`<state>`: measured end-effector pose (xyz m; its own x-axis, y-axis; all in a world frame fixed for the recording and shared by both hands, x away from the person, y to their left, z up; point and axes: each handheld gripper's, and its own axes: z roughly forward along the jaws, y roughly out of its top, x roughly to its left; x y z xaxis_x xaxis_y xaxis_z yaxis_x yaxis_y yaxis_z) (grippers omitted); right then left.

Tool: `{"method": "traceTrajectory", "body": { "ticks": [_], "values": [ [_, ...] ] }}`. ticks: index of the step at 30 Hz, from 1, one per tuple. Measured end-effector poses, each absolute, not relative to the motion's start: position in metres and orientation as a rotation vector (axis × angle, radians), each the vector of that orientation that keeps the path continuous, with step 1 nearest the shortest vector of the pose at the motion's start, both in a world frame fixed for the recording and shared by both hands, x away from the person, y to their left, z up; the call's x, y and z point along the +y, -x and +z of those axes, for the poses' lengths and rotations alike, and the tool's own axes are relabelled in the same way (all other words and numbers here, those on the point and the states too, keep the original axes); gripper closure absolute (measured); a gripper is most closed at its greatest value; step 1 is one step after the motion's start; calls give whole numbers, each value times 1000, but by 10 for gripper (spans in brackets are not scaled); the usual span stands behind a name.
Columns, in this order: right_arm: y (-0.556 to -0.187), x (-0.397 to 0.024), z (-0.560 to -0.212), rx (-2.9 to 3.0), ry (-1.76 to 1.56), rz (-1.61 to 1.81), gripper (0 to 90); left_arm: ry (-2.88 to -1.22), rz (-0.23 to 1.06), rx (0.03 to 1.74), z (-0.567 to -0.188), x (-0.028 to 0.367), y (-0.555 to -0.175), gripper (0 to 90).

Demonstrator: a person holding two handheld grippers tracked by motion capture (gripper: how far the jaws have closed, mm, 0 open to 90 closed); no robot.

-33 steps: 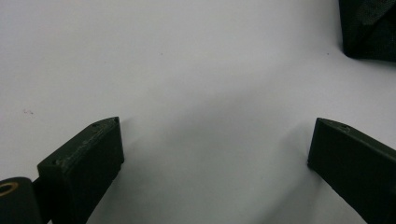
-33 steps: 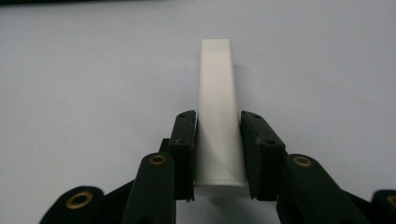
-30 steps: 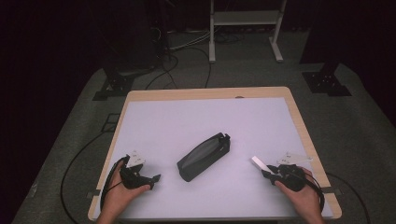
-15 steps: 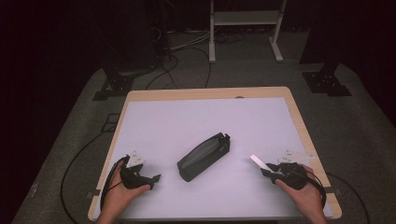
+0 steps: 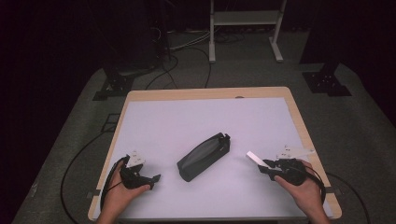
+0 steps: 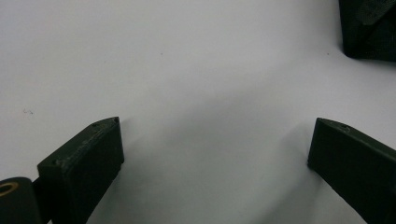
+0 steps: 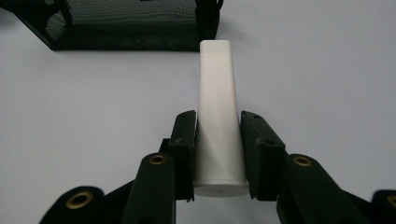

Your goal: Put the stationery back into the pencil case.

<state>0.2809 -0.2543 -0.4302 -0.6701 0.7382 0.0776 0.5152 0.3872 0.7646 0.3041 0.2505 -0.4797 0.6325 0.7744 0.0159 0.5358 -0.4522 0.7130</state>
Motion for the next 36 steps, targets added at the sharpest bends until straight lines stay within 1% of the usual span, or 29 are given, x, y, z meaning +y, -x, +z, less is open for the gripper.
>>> {"method": "traceTrajectory", "body": {
  "ticks": [14,36],
  "values": [
    [-289,-236,-405,2399,-1028,1213,663,-2165,446,1019,-480,251,-304,27],
    [-304,-206,-384,2451,-936,1244,663,-2167,447,1017,-480,251,-305,26]
  ]
}}
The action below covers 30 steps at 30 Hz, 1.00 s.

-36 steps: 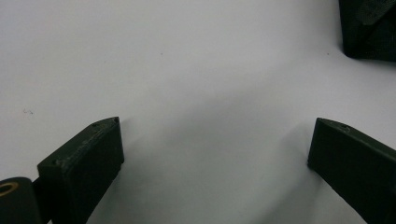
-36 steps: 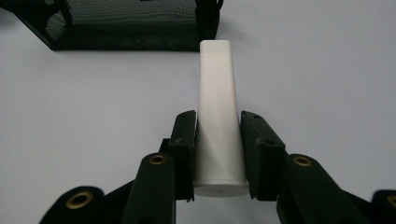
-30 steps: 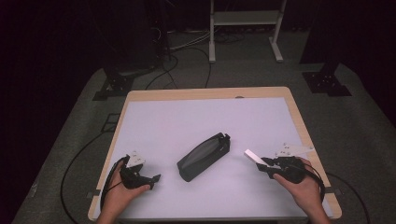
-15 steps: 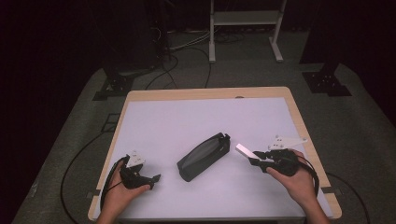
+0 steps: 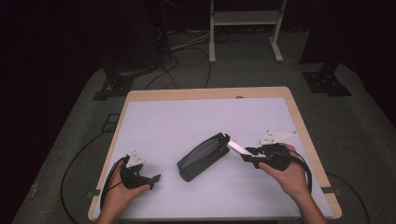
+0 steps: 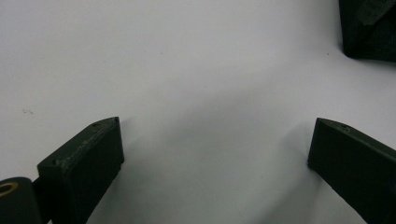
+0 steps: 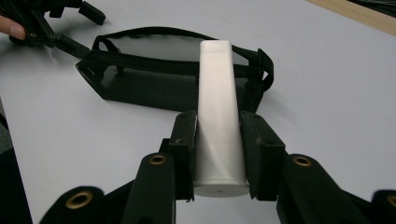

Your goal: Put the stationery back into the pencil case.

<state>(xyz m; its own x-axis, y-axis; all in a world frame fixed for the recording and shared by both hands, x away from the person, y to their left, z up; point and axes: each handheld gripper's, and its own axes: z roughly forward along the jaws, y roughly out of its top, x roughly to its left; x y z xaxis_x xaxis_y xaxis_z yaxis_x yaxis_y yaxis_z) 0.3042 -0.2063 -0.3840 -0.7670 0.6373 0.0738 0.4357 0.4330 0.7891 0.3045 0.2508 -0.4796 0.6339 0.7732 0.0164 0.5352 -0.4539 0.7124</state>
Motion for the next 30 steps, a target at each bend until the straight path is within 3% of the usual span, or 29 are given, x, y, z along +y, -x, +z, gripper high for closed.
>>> {"method": "traceTrajectory", "body": {
  "ticks": [30],
  "values": [
    [-322,-172,-375,2518,-856,1252,663,-2170,445,1017,-479,251,-305,26]
  ]
}}
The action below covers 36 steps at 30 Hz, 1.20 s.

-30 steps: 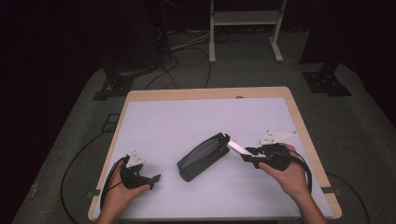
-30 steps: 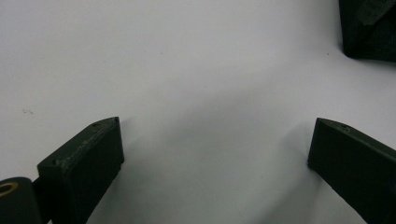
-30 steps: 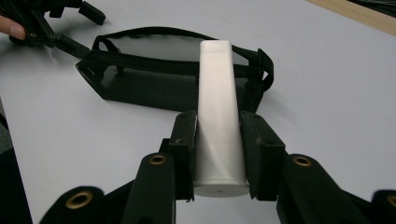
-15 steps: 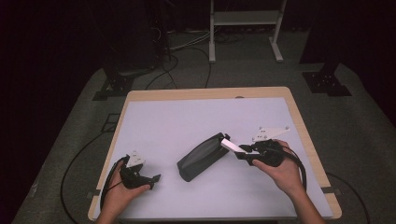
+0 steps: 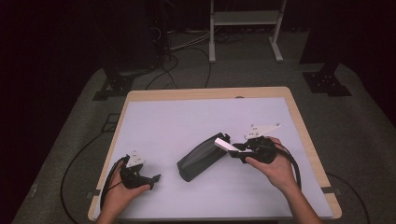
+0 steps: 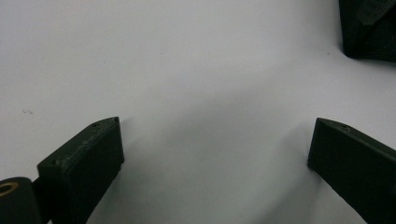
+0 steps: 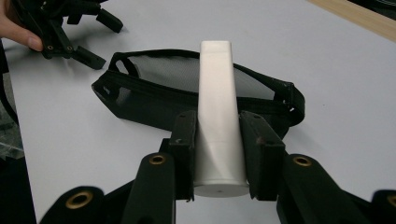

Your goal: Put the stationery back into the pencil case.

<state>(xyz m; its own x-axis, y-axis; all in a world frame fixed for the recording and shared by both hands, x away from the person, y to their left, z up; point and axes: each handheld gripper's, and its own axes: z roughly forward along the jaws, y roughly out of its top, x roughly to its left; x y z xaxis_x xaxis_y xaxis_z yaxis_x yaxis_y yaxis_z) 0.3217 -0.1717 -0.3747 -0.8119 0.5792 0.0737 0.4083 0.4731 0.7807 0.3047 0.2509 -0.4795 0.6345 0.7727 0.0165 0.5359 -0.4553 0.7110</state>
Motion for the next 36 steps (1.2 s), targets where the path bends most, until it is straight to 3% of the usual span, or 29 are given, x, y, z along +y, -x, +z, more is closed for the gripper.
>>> {"method": "traceTrajectory", "body": {
  "ticks": [36],
  "values": [
    [-347,-137,-381,2606,-840,1165,661,-2165,440,1022,-479,251,-304,26]
  ]
}}
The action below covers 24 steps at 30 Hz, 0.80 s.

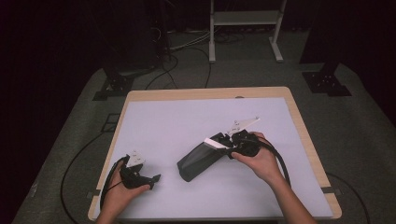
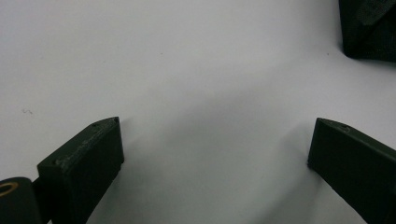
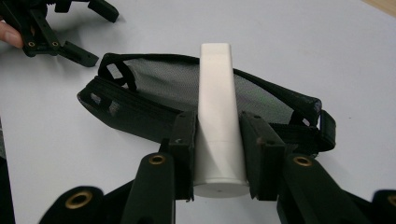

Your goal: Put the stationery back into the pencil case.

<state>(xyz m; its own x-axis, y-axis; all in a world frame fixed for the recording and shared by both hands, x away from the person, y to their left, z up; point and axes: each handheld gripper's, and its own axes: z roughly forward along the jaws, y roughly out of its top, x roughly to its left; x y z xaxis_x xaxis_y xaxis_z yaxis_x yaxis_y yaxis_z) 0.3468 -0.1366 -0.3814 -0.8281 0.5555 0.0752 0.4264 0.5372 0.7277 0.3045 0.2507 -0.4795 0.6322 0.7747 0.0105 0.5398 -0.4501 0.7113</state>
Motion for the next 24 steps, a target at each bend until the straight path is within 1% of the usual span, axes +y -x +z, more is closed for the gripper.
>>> {"method": "traceTrajectory", "body": {
  "ticks": [24],
  "values": [
    [-349,-130,-378,2629,-829,1139,659,-2171,440,1019,-479,251,-305,26]
  ]
}}
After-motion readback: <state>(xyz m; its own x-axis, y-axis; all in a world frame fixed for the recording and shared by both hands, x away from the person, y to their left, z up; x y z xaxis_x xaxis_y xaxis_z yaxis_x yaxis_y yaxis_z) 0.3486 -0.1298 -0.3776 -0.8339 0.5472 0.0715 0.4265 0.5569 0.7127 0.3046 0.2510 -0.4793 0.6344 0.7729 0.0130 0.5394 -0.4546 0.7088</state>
